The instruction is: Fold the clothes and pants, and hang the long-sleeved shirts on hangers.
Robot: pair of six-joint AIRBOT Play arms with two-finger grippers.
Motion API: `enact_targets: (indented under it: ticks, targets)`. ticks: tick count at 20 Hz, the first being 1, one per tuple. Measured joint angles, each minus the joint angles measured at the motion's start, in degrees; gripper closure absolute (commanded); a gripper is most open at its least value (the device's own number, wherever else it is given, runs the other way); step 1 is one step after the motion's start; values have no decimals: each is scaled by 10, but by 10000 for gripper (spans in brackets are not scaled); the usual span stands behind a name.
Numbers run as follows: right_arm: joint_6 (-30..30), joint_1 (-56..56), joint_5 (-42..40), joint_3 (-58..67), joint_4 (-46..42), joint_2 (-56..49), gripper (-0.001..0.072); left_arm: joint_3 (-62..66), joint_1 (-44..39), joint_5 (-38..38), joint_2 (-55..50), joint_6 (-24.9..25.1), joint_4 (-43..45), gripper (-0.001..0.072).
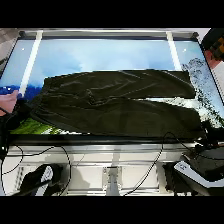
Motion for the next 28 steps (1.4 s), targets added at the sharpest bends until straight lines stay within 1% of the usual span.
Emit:
enact_targets:
  ticks: [6,8,13,17,18,20,21,22,23,24,28]
  targets:
    - [37,-36,-33,-1,-7,-8,171,0,0,-1,8,0,0,680]
    - [44,-42,-50,-1,-3,-12,195,0,0,-4,11,0,0,680]
    - [46,-47,-76,-1,23,-43,200,0,0,-10,13,0,0,680]
    - [40,-48,-108,-1,41,-63,233,0,0,-12,13,0,0,680]
    - [37,-48,-113,-1,44,-70,263,0,0,-12,13,0,0,679]
    - [30,-48,-122,-1,50,-86,376,0,0,-13,13,0,0,680]
    - [22,-48,-126,-1,58,-92,421,0,0,-13,13,0,0,680]
    - [16,-48,-130,-1,66,-96,516,0,0,-13,13,0,0,680]
    - [8,-48,-137,-1,73,-99,651,0,0,-13,13,0,0,680]
    - [3,-48,-142,-1,78,-101,697,0,0,-15,13,0,0,680]
    - [-23,-48,-140,4,89,-103,698,0,0,-19,13,0,0,679]
